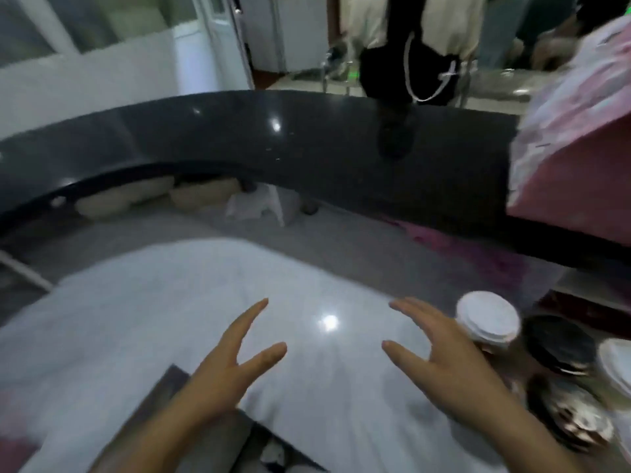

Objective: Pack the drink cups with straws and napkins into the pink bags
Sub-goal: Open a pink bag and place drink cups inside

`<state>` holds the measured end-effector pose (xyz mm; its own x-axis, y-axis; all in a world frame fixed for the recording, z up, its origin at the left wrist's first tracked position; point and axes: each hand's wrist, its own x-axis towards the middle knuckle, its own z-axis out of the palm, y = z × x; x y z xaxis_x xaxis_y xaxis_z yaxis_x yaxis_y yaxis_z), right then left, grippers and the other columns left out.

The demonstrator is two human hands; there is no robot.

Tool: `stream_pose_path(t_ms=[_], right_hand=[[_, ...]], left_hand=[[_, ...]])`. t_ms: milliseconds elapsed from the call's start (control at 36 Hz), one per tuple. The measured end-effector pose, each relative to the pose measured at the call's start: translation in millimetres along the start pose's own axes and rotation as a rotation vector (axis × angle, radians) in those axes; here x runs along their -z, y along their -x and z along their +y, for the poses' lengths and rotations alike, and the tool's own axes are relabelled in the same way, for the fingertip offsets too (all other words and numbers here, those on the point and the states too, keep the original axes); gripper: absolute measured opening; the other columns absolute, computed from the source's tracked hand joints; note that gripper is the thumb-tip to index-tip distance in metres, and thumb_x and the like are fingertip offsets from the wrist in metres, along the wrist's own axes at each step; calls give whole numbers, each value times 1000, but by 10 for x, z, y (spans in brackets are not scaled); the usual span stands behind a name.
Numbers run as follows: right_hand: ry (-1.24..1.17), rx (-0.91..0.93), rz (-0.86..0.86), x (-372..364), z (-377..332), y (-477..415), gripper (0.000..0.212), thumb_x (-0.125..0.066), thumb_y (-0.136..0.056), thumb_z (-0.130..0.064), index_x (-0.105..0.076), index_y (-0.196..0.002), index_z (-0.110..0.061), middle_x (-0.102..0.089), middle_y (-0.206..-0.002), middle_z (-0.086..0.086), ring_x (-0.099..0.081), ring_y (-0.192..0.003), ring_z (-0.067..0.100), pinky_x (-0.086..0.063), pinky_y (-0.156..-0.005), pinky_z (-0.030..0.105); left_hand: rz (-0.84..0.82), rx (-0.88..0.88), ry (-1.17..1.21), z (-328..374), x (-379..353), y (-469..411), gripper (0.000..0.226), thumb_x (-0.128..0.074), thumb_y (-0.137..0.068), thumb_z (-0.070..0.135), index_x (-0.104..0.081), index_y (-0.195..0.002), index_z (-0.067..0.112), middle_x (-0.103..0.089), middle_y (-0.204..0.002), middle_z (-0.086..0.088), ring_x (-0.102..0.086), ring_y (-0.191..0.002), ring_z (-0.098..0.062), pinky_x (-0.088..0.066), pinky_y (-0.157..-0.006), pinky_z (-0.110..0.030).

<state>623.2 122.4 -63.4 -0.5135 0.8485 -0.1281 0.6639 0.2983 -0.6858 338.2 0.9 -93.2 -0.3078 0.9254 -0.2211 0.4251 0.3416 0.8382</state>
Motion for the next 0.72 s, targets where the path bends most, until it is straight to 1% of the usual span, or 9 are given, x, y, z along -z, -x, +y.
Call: stream_pose_path(t_ms=[111,139,222,278,361,444,500,611,722], right_hand=[[-10,165,-203,-480,-505,-243,46,-59,-88,-55,-41,-130,-59,-31,-139,-41,-26,-131,-16,-32,-109,20],[-14,204,-245,-594,-630,-303,46,-59,-88,-56,-42,-131,-59,-31,-138,-42,-27,-130,-17,-33,-108,21],[-34,307,-365,-936,-984,-444,47,-57,-87,-58,-44,-132,-57,-34,-140,-39,-31,-133,-11,-35,-109,24],[-46,361,-434,-1151,-1191,-474,46,-55,-85,-61,-43,-129,-58,-36,-141,-38,-33,-133,-7,-35,-109,25],[-61,441,-521,-1457,-1487,-452,44,-54,-84,-64,-42,-127,-62,-35,-139,-42,-32,-129,-12,-35,-105,22],[-46,516,-582,-1710,-1786,-376,39,-51,-84,-67,-38,-120,-70,-30,-128,-55,-33,-122,-22,-33,-96,10],[-30,549,-608,-1840,-1980,-316,35,-47,-80,-72,-35,-113,-76,-26,-126,-59,-24,-120,-32,-29,-95,8],[-44,588,-589,-2084,-2348,-218,40,-48,-81,-68,-43,-120,-68,-34,-136,-49,-26,-127,-25,-31,-102,15],[-71,598,-528,-2375,-2811,-127,40,-55,-84,-61,-51,-124,-56,-40,-129,-50,-38,-121,-22,-37,-96,16]], left_hand=[[308,155,54,-224,439,709,67,-63,-78,61,-37,-139,58,-31,-150,29,-35,-117,28,-30,-97,-3],[362,193,59,-245,537,874,66,-62,-78,62,-37,-140,59,-28,-153,28,-33,-119,30,-29,-97,-3],[493,292,6,-289,796,1332,61,-55,-77,72,-31,-134,73,-16,-159,33,-15,-145,11,-22,-117,-26],[577,341,-36,-301,950,1601,62,-54,-77,73,-26,-133,78,-17,-159,34,-15,-145,13,-28,-120,-40],[721,365,-99,-351,1181,1972,67,-55,-76,73,-25,-135,76,-19,-155,40,-14,-131,32,-26,-115,-32],[863,346,-141,-447,1449,2301,69,-59,-76,70,-33,-139,67,-25,-155,36,-23,-139,19,-32,-108,-22],[926,307,-169,-501,1644,2460,66,-61,-78,74,-36,-138,67,-29,-152,39,-25,-136,22,-30,-99,-13],[1023,298,-176,-723,2090,2626,58,-60,-82,69,-40,-136,66,-34,-153,32,-32,-142,4,-36,-111,-40],[1041,234,-192,-1008,2603,2626,44,-66,-89,39,-52,-128,55,-42,-132,44,-41,-125,18,-40,-99,-27]])
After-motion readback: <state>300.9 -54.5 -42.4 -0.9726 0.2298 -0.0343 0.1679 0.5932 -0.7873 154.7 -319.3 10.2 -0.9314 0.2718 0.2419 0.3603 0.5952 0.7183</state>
